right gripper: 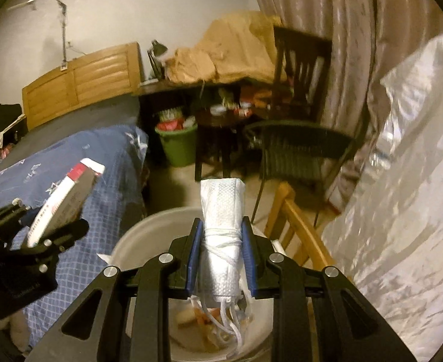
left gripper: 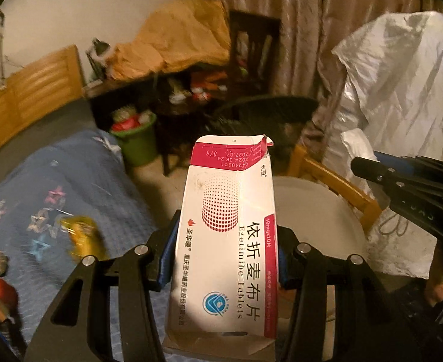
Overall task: Collect trash
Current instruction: 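Carry the medicine box and towel with both tools over the bucket, then open both tools to drop the box and towel into the bucket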
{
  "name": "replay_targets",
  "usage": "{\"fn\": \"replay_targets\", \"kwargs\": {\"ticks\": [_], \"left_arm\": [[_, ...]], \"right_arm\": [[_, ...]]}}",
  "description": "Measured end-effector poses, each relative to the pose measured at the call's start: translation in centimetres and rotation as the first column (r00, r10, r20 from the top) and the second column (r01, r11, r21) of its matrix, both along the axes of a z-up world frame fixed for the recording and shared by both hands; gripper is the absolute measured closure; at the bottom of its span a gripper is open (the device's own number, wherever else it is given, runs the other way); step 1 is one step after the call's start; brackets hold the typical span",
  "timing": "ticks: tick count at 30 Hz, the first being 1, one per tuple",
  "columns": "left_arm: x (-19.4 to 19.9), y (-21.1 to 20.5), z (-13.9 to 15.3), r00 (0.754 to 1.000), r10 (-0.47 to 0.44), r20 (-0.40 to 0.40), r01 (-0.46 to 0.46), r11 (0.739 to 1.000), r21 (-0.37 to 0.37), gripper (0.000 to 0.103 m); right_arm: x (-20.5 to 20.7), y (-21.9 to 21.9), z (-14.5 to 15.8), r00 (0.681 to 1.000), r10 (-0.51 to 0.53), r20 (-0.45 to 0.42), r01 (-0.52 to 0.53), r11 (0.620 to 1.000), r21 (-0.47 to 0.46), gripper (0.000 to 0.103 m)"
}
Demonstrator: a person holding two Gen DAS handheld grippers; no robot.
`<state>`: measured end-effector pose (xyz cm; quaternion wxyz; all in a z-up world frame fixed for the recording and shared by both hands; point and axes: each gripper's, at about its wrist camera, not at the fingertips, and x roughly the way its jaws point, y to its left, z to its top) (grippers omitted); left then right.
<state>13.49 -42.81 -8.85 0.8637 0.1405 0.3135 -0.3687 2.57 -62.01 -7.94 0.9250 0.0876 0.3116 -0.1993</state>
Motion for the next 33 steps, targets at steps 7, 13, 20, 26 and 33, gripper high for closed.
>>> {"fn": "replay_targets", "kwargs": {"ticks": [7,13,20,26,33], "left_arm": [[0.5,-2.3,-2.2,0.997,-0.03,-0.072,0.032,0.999,0.034,0.054],[0.5,-2.8,-2.9,0.997,-0.032,-0.076,0.036,0.998,0.046,0.054],[0.8,-3.0,-3.0,0.997,-0.029,-0.075,0.033,0.998,0.048,0.054],[0.9,-3.0,-3.0,0.997,-0.029,-0.077,0.033,0.998,0.05,0.054],[1.2,-2.8,-3.1,0.997,-0.027,-0.076,0.03,0.998,0.05,0.054]], "right_arm": [[1.6,-2.9,-4.1,0.997,0.001,-0.076,0.008,0.993,0.116,0.076],[2.6,-3.5,-5.8,0.996,0.011,-0.085,0.001,0.99,0.139,0.076],[2.7,-2.5,-5.7,0.996,0.015,-0.083,-0.004,0.992,0.126,0.076],[2.7,-2.5,-5.7,0.996,0.015,-0.083,-0.004,0.992,0.128,0.076],[2.8,-2.4,-5.8,0.997,0.014,-0.082,-0.004,0.992,0.127,0.076]]}}
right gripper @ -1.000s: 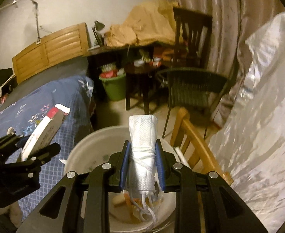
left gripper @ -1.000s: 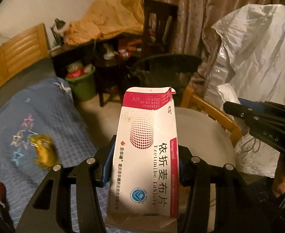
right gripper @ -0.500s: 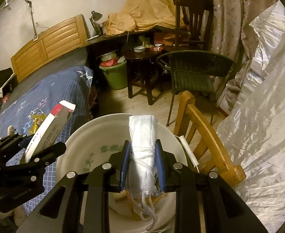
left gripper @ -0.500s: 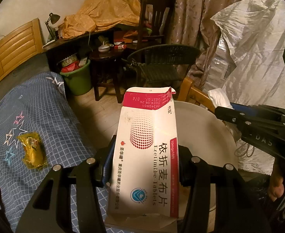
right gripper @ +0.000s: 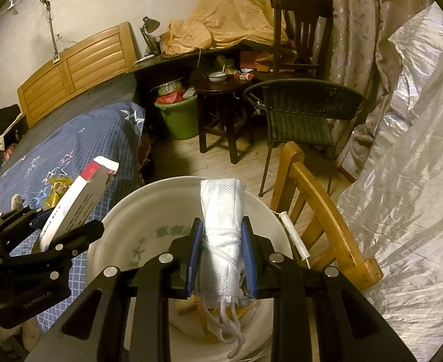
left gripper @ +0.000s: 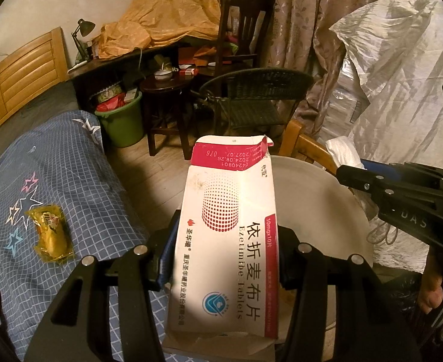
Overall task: Collect trash
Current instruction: 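Open both tools to drop the box and towel into the bucket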
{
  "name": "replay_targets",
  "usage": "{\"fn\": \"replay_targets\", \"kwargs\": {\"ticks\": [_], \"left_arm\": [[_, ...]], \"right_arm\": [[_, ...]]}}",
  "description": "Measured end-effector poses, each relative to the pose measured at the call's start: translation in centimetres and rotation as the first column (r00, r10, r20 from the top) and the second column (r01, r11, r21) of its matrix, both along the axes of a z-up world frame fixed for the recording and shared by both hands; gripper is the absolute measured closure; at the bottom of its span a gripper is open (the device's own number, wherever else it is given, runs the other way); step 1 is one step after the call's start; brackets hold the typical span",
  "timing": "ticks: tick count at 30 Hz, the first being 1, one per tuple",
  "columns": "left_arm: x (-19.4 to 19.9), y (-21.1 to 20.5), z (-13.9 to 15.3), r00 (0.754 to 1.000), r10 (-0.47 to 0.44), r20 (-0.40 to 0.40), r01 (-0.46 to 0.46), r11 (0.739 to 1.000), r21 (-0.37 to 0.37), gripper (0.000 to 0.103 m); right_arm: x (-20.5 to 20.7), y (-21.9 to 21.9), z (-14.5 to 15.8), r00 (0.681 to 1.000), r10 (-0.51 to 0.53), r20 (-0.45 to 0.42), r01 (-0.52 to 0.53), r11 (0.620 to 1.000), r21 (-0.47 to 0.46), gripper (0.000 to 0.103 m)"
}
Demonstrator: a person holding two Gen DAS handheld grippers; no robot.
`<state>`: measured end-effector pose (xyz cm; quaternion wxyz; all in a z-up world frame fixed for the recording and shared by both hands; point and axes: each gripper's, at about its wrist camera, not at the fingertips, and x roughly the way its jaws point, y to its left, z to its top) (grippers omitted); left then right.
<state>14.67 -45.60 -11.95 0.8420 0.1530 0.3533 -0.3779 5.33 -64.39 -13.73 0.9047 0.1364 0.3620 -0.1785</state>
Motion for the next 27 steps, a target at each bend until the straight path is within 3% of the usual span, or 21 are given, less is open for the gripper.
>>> {"fn": "replay_targets", "kwargs": {"ticks": [22,23,24,27], "left_arm": [[0.11,-0.12,-0.03,1.0,0.0,0.0,0.0,1.0,0.004,0.051],[0.12,-0.14,-0.04,1.0,0.001,0.001,-0.001,1.0,0.005,0.046],[0.19,-0.14,-0.11,1.0,0.007,0.001,-0.007,1.0,0.01,0.035],[0.27,0.06,-0.18,1.0,0.014,0.009,-0.014,1.0,0.012,0.027]], "right_arm": [[0.05,0.05,-0.1,1.0,0.0,-0.001,0.0,1.0,0.001,0.075],[-0.02,0.25,0.09,1.0,-0.002,0.0,0.002,1.0,0.001,0.07],[-0.09,0.25,0.13,1.0,-0.007,0.004,0.007,1.0,-0.001,0.067],[-0.13,0.19,0.21,1.0,-0.017,0.016,0.017,1.0,0.001,0.064]]}}
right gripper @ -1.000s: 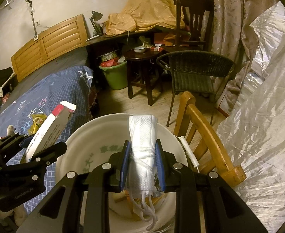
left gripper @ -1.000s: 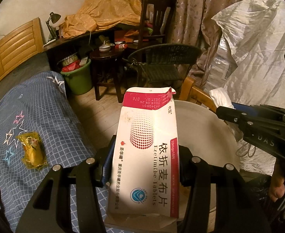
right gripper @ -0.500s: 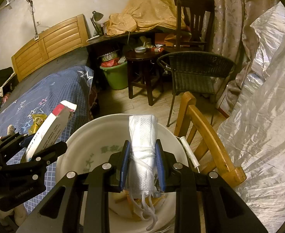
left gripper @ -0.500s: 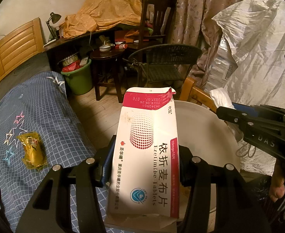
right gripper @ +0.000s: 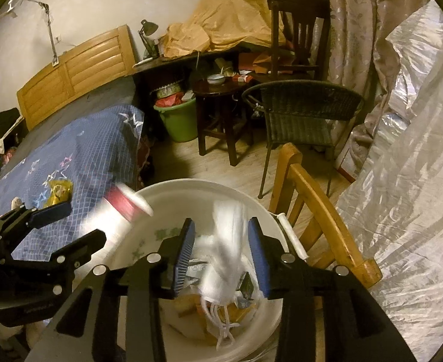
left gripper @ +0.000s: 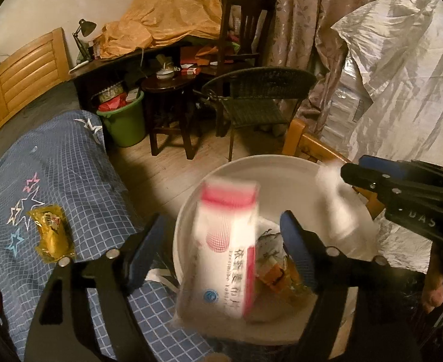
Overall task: Collect trash
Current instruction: 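Open both tools to drop the box and towel into the bucket, then move both tools back over the bed toward the remaining items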
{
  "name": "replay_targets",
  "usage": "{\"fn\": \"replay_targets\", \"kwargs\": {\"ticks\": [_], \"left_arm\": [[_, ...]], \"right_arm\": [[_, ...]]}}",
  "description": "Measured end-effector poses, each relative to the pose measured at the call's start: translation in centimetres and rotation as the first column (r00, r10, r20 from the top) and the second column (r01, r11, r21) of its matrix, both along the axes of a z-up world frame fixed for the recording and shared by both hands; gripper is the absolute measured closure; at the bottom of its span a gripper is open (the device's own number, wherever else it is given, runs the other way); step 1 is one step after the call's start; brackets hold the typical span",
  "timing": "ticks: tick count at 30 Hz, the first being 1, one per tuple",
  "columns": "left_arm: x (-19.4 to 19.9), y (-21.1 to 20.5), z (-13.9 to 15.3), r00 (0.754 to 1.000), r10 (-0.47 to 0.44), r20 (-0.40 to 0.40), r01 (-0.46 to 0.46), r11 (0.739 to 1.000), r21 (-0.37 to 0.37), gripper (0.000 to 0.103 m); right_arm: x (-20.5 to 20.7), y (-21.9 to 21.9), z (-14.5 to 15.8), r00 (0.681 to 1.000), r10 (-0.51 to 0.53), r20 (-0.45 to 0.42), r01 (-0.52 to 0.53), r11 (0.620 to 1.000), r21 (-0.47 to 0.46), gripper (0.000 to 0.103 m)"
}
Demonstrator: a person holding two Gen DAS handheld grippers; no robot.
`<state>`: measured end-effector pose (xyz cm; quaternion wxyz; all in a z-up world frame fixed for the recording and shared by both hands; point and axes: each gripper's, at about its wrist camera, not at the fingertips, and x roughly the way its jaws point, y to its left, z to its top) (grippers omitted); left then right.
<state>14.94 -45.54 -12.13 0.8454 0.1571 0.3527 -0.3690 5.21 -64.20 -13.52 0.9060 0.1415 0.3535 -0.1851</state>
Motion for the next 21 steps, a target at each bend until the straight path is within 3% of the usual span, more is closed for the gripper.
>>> {"fn": "replay_targets", "kwargs": {"ticks": [12,21], "left_arm": [[-0.4,1.2,0.6,1.0,-0.005,0.008,0.005,1.0,-0.013,0.027],[-2.3,4.5,1.7,0.999,-0.031,0.02,0.031,0.999,-0.043,0.027]], "right_arm": [[-1.0,1.7,1.4,0.999,0.011,0.039,-0.01,0.999,-0.032,0.064],[-5.0,5.6,2.6,0.994,0.014,0.105,-0.009,0.999,-0.052,0.053]]}}
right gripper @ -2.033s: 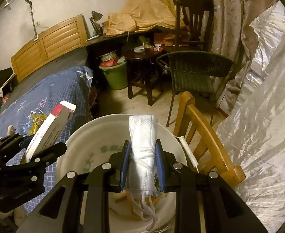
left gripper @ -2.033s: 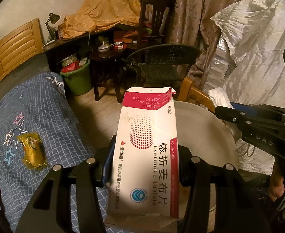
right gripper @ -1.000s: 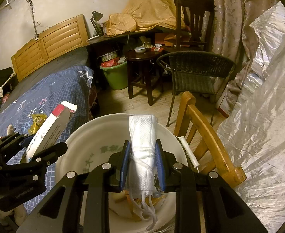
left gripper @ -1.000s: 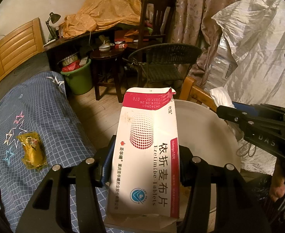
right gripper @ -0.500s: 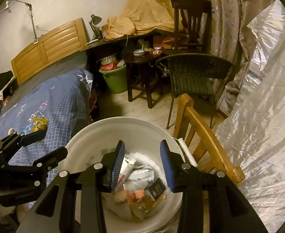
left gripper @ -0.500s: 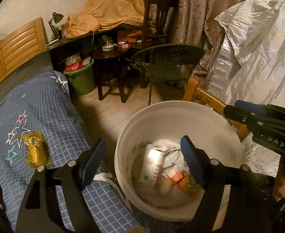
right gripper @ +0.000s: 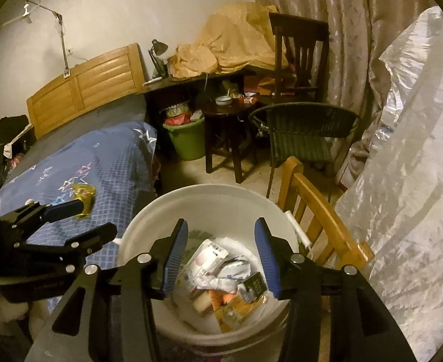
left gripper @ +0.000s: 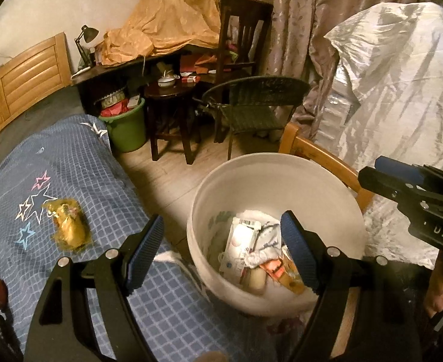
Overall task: Collect trash
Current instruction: 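Move both tools back over the bed toward the remaining items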
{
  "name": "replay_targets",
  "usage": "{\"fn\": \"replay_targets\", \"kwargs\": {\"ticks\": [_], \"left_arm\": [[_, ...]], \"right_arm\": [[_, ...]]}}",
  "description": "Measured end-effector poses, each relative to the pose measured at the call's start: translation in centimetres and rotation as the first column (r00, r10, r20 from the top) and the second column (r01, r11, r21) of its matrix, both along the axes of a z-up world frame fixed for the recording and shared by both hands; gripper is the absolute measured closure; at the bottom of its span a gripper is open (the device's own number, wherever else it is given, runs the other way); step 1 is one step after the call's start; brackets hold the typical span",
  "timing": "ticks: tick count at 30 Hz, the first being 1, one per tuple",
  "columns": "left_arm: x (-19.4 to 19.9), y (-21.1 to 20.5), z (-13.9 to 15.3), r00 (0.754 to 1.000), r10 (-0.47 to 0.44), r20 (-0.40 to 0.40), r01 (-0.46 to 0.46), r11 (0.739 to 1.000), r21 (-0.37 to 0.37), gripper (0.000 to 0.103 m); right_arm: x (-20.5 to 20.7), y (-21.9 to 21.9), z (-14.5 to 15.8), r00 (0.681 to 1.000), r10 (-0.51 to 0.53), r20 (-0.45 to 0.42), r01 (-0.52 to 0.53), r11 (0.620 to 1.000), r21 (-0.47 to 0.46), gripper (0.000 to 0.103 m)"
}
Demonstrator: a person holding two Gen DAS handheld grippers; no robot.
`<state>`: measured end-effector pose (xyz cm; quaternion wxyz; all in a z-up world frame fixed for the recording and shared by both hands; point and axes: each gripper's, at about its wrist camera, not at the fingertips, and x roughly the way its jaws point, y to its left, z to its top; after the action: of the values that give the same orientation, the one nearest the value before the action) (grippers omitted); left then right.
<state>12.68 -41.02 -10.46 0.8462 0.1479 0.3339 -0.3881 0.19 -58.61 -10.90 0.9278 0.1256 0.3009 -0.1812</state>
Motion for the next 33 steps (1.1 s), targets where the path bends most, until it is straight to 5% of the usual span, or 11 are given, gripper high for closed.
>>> {"fn": "replay_targets", "kwargs": {"ticks": [12,22,26,33], "left_arm": [[-2.8,10.8,0.1,1.0,0.013,-0.006,-0.013,1.0,-0.027,0.026],[-1.5,23.2,-1.4,0.976,0.21,-0.056,-0.212,0.977,-0.038,0.024],[1.0,30.4,-3.3,0.913,0.395,-0.104,-0.4,0.916,-0.03,0.024],[3.1,43.2,-5.9,0.747,0.642,-0.173,-0.655,0.755,-0.022,0.023]], "right_arm": [[-3.5,10.9,-0.6,0.98,0.192,0.049,-0.192,0.981,0.003,0.036],[-2.1,20.8,-2.2,0.917,0.398,0.004,-0.398,0.917,0.034,0.027],[-0.8,23.6,-3.2,0.886,0.463,-0.024,-0.461,0.885,0.068,0.025],[1.1,28.7,-5.1,0.825,0.559,-0.082,-0.552,0.828,0.1,0.023]]}}
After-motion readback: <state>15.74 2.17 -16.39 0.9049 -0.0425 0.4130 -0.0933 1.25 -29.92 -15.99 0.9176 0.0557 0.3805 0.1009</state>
